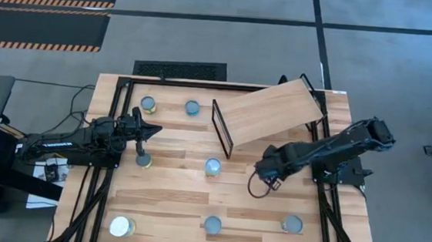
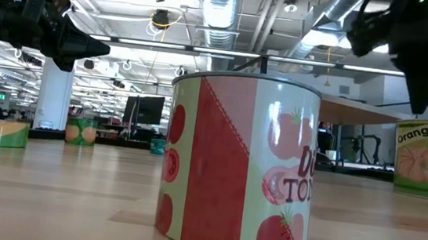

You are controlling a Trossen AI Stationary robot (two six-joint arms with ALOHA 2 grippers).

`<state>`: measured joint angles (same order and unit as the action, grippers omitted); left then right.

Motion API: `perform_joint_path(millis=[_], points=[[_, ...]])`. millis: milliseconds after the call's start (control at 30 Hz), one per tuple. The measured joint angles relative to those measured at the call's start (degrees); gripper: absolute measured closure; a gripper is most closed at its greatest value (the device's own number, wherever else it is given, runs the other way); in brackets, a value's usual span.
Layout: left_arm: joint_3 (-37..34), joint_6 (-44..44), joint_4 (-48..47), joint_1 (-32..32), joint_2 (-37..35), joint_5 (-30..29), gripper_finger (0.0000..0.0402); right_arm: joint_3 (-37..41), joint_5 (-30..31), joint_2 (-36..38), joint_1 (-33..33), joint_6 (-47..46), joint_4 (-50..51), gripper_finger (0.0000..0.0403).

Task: Pick and place cans onto a shelf
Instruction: Put the canned oranges on the shelf

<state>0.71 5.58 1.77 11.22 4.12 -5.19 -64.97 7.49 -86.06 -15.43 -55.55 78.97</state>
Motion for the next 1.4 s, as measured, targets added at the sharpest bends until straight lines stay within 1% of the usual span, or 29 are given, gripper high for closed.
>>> perform_joint_path(millis=[167, 300, 367, 433, 600, 867, 1000, 1100, 1200, 1300, 1400], points=[[0.0, 0.0, 0.0, 0.0, 0.0, 0.0, 0.0401, 0.0, -0.4, -0.5, 3.0, -1.1, -0.7, 0.0230], [0.0, 0.0, 0.0, 0.0, 0.0, 0.0, 0.0401, 0.0, -1.2, -0.6, 4.6, -4.0, -0.9, 0.0231], [0.0, 0.0, 0.0, 0.0, 0.0, 0.0, 0.0401, 0.0, -3.0, -0.6, 5.1, -4.6, -1.3, 0.0236], [0.0, 0.0, 0.0, 0.0, 0.0, 0.0, 0.0401, 0.0, -4.5, -0.5, 5.2, -5.5, -2.1, 0.0241], [0.0, 0.0, 0.0, 0.0, 0.0, 0.0, 0.0401, 0.0, -5.8, -0.1, 5.1, -9.6, -2.3, 0.0244], [0.0, 0.0, 0.0, 0.0, 0.0, 0.0, 0.0401, -1.4, -6.2, -0.1, 4.6, -10.7, -2.5, 0.0224], [0.0, 0.0, 0.0, 0.0, 0.0, 0.0, 0.0401, -0.7, -6.1, -0.2, 4.6, -11.9, -2.5, 0.0220], [0.0, 0.0, 0.0, 0.0, 0.0, 0.0, 0.0401, 0.3, -6.1, -1.3, 4.6, -13.9, -2.4, 0.0228], [0.0, 0.0, 0.0, 0.0, 0.0, 0.0, 0.0401, 0.4, -6.1, -2.9, 4.1, -13.6, -3.7, 0.0243], [0.0, 0.0, 0.0, 0.0, 0.0, 0.0, 0.0401, 0.2, -6.1, -4.3, 3.9, -13.4, -4.0, 0.0266], [0.0, 0.0, 0.0, 0.0, 0.0, 0.0, 0.0401, 0.1, -7.0, -5.5, 3.9, -12.5, -3.9, 0.0298]])
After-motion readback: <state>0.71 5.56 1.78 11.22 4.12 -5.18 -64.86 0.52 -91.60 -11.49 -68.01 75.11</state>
